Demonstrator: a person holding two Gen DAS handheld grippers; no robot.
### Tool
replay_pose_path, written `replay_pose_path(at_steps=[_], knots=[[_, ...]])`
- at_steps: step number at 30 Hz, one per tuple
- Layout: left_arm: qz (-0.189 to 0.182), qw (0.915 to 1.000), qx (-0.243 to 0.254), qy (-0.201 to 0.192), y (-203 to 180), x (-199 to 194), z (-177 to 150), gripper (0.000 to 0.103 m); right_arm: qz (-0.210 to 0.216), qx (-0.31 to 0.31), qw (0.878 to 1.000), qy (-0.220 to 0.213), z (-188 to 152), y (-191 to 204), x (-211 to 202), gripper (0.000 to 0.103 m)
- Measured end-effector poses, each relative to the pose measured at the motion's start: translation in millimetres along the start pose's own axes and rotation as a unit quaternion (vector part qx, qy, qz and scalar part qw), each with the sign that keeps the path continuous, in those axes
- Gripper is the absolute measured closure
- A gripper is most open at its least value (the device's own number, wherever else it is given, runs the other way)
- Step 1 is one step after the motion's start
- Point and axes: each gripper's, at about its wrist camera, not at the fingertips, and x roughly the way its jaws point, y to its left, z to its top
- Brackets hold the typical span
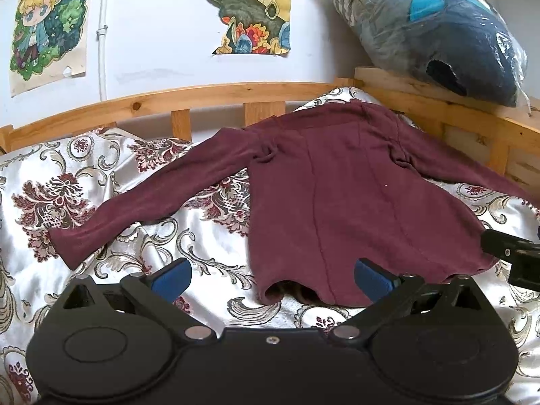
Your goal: Fold small clothes
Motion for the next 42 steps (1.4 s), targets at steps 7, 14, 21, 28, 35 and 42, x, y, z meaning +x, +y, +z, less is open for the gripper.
replay_pose_path(at_steps=[7,14,21,28,35,42], knots=[[0.002,1.0,-0.002,0.0,0.8,-0.6,-0.1,0.001,-0.001,0.002,1.0,0.002,0.0,-0.4,0.6,0.0],[0.003,1.0,-0.002,0.005,0.0,1.3,-0.1,0.001,0.001,0.005,1.0,0.004,-0.4,-1.9,0.7,0.0],[0.002,1.0,-0.003,0.008,0.7,3.1,-0.7,0.001,0.0,0.007,1.0,0.006,-1.2,-2.0,0.8,0.0],[0.002,1.0,-0.003,0.009,1.2,3.8,-0.7,0.001,0.001,0.007,1.0,0.006,-1.0,-2.8,1.2,0.0],[0.005,0.9999,0.001,0.013,1.5,4.3,-2.6,0.001,-0.001,0.008,1.0,0.005,-1.4,-4.7,1.4,0.0],[0.007,0.9998,0.002,0.017,0.1,6.0,-2.8,0.001,0.0,0.013,1.0,0.009,-2.0,-5.7,2.5,0.0]])
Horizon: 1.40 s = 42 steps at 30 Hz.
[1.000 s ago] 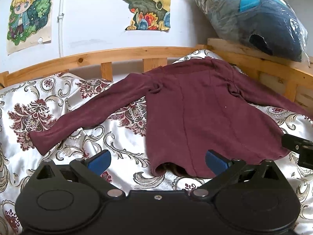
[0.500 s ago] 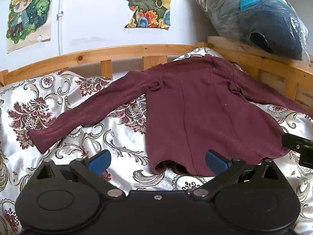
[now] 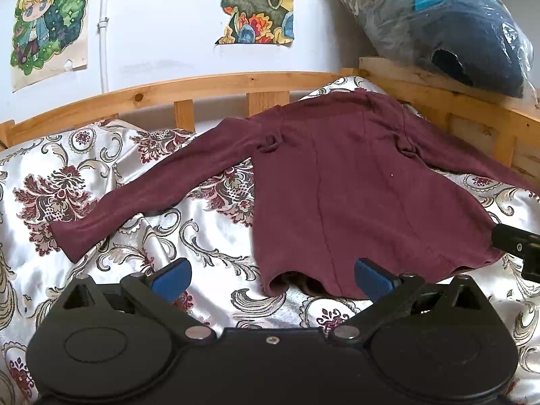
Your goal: Fold small clothes
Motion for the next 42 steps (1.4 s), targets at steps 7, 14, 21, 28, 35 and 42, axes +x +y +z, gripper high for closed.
replay_pose_path(at_steps=[7,14,21,28,35,42], knots=[[0.0,1.0,0.0,0.0,0,0,0,0.001,-0.001,0.003,1.0,0.0,0,1,-1,0.0],[0.0,1.0,0.0,-0.001,0,1,0,0.001,-0.001,0.002,1.0,0.0,-1,1,-1,0.0],[0.002,1.0,0.0,-0.001,1,1,0,0.001,-0.003,0.002,1.0,0.001,-1,1,-1,0.0],[0.005,1.0,-0.001,0.004,0,1,1,0.001,-0.004,0.002,1.0,0.005,-1,0,-2,0.0],[0.007,1.0,0.001,0.005,-1,2,1,0.001,-0.009,-0.002,1.0,0.005,0,0,-1,0.0],[0.018,0.9995,0.009,0.025,-3,9,-1,0.001,-0.029,-0.037,0.999,0.019,9,-25,2,0.0]])
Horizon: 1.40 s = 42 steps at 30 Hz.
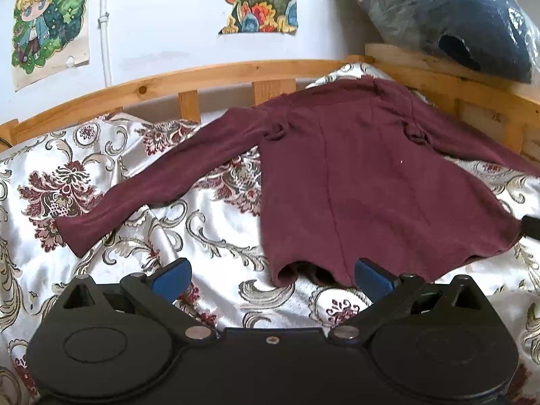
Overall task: Fold small clothes
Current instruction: 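Grasp the cuff of the sleeve nearest the right gripper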
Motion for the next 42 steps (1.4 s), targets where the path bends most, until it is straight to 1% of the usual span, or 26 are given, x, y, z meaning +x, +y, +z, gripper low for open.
replay_pose_path(at_steps=[2,4,7,9,12,14,17,19,22,24,27,29,31,33,37,40,42], knots=[[0.001,1.0,-0.002,0.004,0,1,0,0.001,-0.013,0.003,1.0,0.003,5,-18,0,0.0],[-0.002,1.0,-0.005,0.001,0,1,1,0.001,-0.035,0.008,0.999,0.0,11,-37,-1,0.0],[-0.011,0.9999,0.001,0.002,-4,4,4,0.001,-0.093,-0.001,0.996,-0.004,20,-66,2,0.0],[-0.031,0.9995,0.009,0.002,-9,6,6,0.001,-0.137,-0.024,0.99,0.006,25,-82,12,0.0],[-0.051,0.9982,0.031,0.0,-19,11,10,0.001,-0.167,-0.064,0.983,0.031,31,-99,30,0.0],[-0.059,0.997,0.05,-0.005,-25,17,16,0.001,-0.173,-0.054,0.983,0.043,35,-113,39,0.0],[-0.062,0.9954,0.073,-0.004,-31,31,27,0.001,-0.173,-0.02,0.984,0.045,39,-126,49,0.0],[-0.073,0.9942,0.079,0.006,-32,44,33,0.001,-0.183,0.003,0.982,0.045,40,-137,58,0.0],[-0.086,0.9926,0.081,0.028,-32,65,43,0.001,-0.192,0.058,0.979,0.049,45,-154,69,0.0],[-0.087,0.993,0.075,0.028,-29,78,49,0.001,-0.198,0.08,0.975,0.056,47,-162,80,0.001],[-0.077,0.9955,0.054,0.012,-21,91,53,0.001,-0.209,0.097,0.971,0.068,48,-171,92,0.001],[-0.061,0.9978,0.026,-0.003,-12,98,56,0.001,-0.211,0.112,0.968,0.073,47,-177,101,0.001],[-0.048,0.9987,-0.007,-0.018,-3,103,57,0.001,-0.222,0.119,0.965,0.08,46,-182,108,0.001],[-0.042,0.9984,-0.029,-0.022,7,106,56,0.001,-0.224,0.126,0.962,0.089,45,-186,115,0.001],[-0.056,0.9974,-0.034,-0.029,19,109,50,0.001,-0.211,0.176,0.957,0.096,42,-197,124,0.0],[-0.063,0.9969,-0.033,-0.032,21,109,45,0.001,-0.215,0.185,0.953,0.105,42,-200,132,0.001],[-0.067,0.9969,-0.032,-0.028,20,109,42,0.001,-0.222,0.189,0.95,0.108,42,-202,136,0.005]])
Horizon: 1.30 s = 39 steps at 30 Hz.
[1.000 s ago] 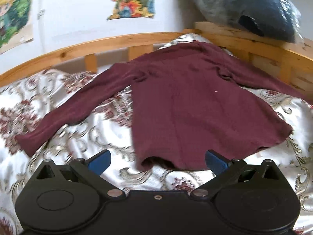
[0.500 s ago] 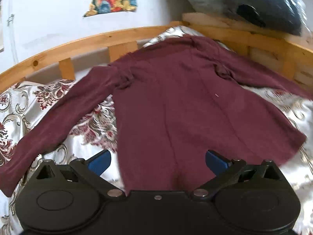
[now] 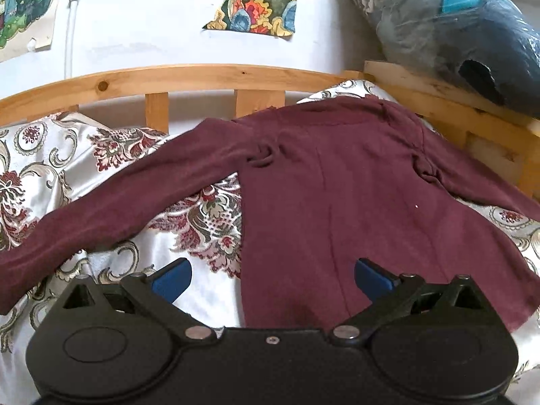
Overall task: Fold small clothes
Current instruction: 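Grasp the cuff of the sleeve nearest the right gripper, then carry the sleeve across the shirt back and open the right gripper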
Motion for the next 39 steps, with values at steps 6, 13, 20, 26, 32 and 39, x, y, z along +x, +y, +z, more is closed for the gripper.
replay_pose_path(at_steps=[6,13,20,26,32,39], knots=[[-0.018,0.9997,0.017,0.009,-7,3,-6,0.001,-0.024,0.03,0.999,0.008,-1,-2,8,0.022],[-0.016,0.9998,0.005,0.009,-2,3,-6,0.001,-0.04,0.046,0.998,0.012,-4,-7,17,0.074],[0.041,0.9989,0.025,-0.003,-1,5,-4,0.001,0.002,-0.013,0.993,-0.113,-1,21,-34,0.092],[0.065,0.9975,0.021,-0.017,5,1,3,0.001,0.102,-0.122,0.957,-0.242,8,95,-107,0.093],[0.084,0.995,0.029,-0.046,6,-8,10,0.001,0.27,-0.25,0.891,-0.267,-8,190,-151,0.093],[0.059,0.9967,0.027,-0.05,5,-12,8,0.001,0.381,-0.372,0.821,-0.206,-43,266,-153,0.093]])
